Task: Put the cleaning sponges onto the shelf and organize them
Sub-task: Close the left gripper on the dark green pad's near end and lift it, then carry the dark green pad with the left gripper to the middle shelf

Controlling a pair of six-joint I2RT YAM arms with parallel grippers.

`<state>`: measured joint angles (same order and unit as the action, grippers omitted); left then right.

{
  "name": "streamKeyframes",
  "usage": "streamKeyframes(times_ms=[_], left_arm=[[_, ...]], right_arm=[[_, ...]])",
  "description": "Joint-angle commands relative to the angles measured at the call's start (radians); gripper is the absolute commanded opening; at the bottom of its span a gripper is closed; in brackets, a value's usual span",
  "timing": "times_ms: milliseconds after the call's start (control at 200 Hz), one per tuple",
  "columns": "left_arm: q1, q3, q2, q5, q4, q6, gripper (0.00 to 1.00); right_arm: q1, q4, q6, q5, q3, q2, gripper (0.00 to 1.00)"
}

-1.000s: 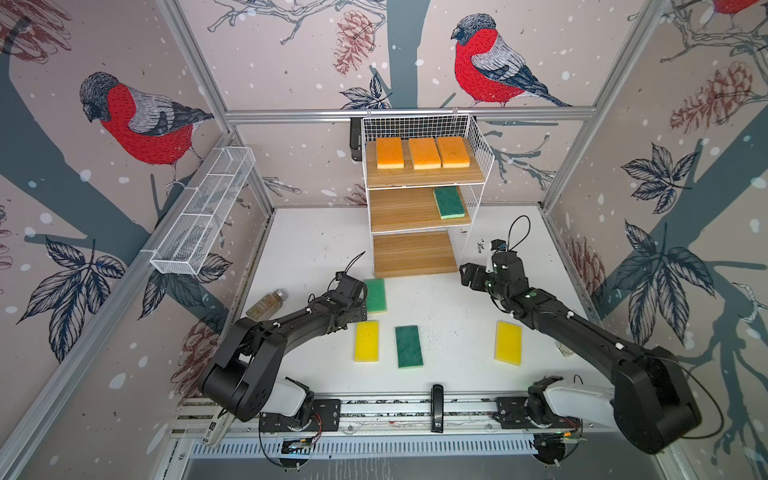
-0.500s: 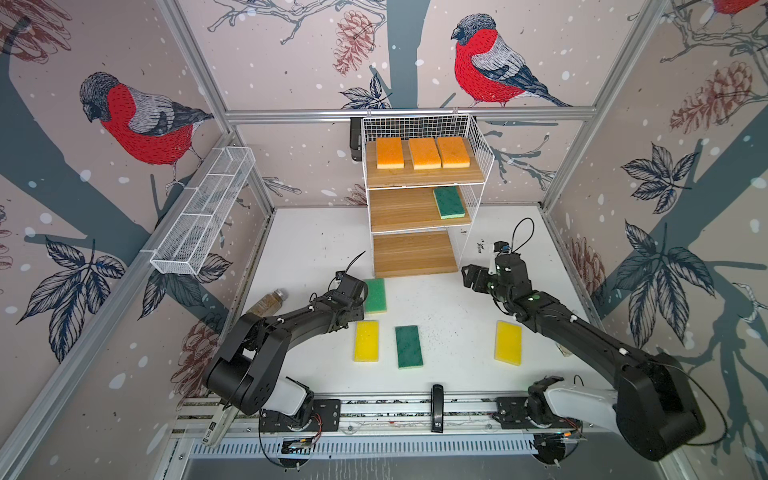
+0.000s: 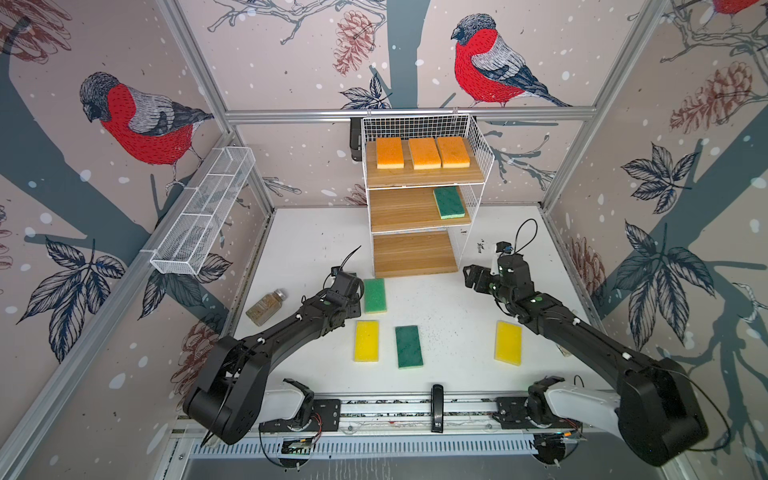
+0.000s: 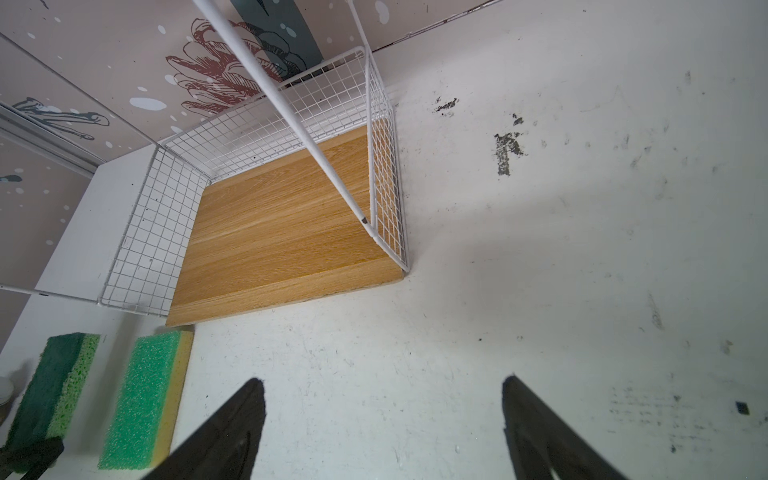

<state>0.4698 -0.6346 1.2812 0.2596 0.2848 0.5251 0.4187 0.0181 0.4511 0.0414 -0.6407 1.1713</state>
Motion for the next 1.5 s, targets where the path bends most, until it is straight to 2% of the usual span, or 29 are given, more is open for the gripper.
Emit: streamKeyframes(times_ms=[0,120,240,460,820,1496], left_arm=[[0.003,-0.009,-0.06,-0.054,0.05,-0.007,0.63],[0.017,-0.016,-0.135,-0.095,0.059,-0.019,0.63],[0.061,-0.056,-0.17,-0.07,0.103,-0.022,0.63],[0.207,-0.164,-0.15,0.001,0.17,-0.006,0.63],[0.352,-0.312,-0.112,0.085,0.184,0.022,0.63],[0.384,-0.569,0.048,0.102,0.054,-0.023,0.63]], right_arm=[[-0.001,0.0,0.006,-0.012,0.002,-0.012,0.89],[0.0,-0.004,0.009,-0.012,0.003,-0.024,0.89],[-0.001,-0.006,0.011,-0.019,0.001,-0.036,0.89],[0.0,-0.008,0.012,-0.025,0.001,-0.052,0.89],[-0.001,-0.018,0.006,-0.023,0.01,-0.091,0.89],[-0.002,-0.026,0.006,-0.026,0.029,-0.145,0.89]])
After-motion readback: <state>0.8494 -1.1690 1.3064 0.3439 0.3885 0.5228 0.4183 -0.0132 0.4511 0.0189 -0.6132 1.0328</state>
